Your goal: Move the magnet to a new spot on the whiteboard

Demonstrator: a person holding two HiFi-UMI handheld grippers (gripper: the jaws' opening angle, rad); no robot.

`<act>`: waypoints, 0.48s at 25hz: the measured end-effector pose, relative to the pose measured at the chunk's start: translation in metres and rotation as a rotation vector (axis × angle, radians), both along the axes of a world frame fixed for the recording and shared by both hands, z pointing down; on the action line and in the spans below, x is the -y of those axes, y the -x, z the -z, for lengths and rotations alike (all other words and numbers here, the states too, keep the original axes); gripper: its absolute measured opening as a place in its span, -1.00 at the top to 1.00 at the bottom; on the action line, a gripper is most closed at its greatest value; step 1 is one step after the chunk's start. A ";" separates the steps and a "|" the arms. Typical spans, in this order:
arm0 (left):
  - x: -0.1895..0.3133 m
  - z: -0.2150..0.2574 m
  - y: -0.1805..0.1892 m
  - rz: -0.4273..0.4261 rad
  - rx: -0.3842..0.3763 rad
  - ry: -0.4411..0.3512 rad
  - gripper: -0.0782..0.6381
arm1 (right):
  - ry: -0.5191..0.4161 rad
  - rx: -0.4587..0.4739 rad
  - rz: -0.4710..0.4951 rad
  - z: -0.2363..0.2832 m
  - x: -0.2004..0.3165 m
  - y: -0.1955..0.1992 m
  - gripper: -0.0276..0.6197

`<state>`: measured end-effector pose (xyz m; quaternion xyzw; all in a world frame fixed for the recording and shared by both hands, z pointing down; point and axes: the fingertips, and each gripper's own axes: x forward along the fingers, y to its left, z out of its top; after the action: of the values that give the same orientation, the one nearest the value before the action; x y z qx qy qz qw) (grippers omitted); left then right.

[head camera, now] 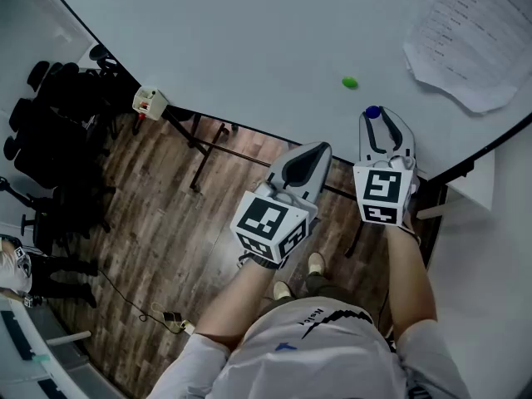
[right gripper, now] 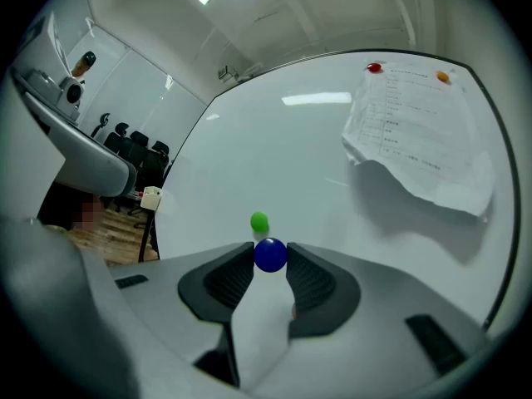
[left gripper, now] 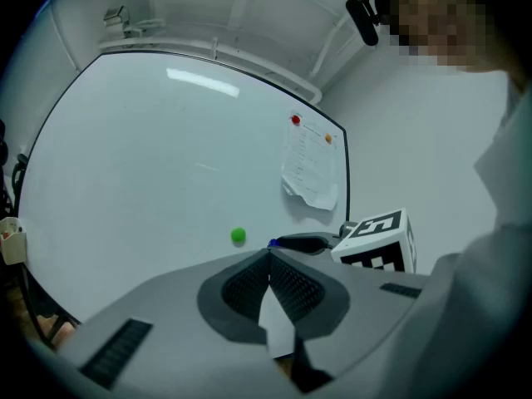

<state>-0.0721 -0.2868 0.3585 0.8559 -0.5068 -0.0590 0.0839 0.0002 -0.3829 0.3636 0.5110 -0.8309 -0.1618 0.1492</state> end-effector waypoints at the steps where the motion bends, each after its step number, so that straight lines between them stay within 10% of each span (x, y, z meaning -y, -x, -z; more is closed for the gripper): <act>1: 0.003 -0.001 0.000 0.000 -0.001 0.002 0.75 | -0.002 -0.004 -0.005 -0.001 0.003 -0.001 0.51; 12: 0.026 -0.011 0.004 0.001 -0.007 0.019 0.75 | -0.031 -0.089 -0.048 -0.016 0.030 0.002 0.51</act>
<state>-0.0759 -0.3133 0.3696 0.8546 -0.5076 -0.0571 0.0936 -0.0018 -0.4131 0.3793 0.5254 -0.8082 -0.1936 0.1822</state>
